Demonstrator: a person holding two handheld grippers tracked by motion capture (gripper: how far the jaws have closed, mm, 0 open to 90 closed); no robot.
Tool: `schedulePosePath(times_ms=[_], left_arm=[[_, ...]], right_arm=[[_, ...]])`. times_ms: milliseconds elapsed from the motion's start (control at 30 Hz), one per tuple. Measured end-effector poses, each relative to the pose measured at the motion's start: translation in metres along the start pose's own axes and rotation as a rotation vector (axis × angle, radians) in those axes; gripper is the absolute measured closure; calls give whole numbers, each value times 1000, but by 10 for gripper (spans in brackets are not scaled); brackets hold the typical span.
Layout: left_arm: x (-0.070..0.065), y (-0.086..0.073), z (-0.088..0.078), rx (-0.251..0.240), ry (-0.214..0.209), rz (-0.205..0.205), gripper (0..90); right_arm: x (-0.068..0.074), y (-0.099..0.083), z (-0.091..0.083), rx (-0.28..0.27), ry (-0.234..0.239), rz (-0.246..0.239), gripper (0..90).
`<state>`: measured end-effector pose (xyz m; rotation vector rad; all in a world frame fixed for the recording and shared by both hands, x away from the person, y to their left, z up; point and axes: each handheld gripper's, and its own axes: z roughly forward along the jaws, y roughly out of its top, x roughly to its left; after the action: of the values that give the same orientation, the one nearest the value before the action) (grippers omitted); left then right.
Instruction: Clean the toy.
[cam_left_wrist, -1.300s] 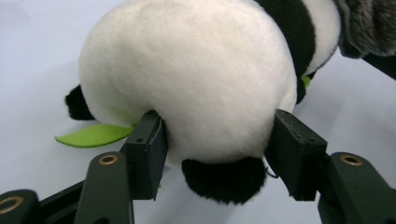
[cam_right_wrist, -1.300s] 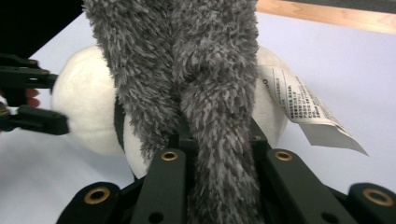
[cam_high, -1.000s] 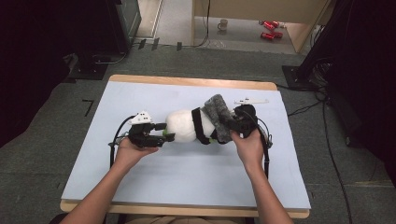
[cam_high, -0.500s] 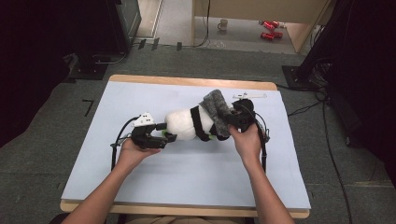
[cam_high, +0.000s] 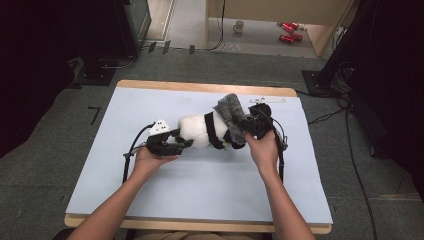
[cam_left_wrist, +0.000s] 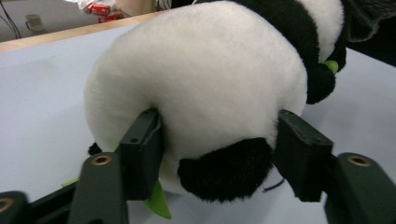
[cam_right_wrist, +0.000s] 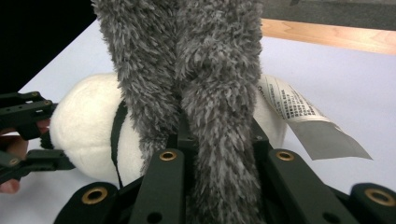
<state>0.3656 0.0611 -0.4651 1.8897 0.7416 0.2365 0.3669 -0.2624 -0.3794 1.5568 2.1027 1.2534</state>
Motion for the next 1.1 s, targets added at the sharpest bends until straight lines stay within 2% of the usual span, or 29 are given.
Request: schedulePosePath(times_ms=[67,167,233,300,400,700,833,867,967,1100], left_arm=[[3,1,0,8,-3,-20,450],[5,2,-1,22,-6,-47,468],[7,2,-2,24,-5,-59,474],[6,3,-2,22,3,-60,480],[3,5,-3,30,13,-66,503],[-5,9,-3,41,28,-65,546],[-12,12,-2,48,38,-82,550],[-14,12,-1,60,54,-80,556],[-14,11,-1,54,51,-79,566],[-9,12,-1,56,48,-95,581]], right_arm=[[2,1,-2,-1,12,9,762],[9,6,-9,0,24,2,763],[18,10,-13,-1,25,-18,764],[28,12,-15,-4,49,-30,765],[41,12,-13,6,64,-55,765],[74,-2,13,68,110,-94,762],[81,-14,31,95,150,-79,755],[82,-18,37,107,142,-93,754],[80,-23,40,97,123,-108,756],[72,-21,37,99,43,-155,767]])
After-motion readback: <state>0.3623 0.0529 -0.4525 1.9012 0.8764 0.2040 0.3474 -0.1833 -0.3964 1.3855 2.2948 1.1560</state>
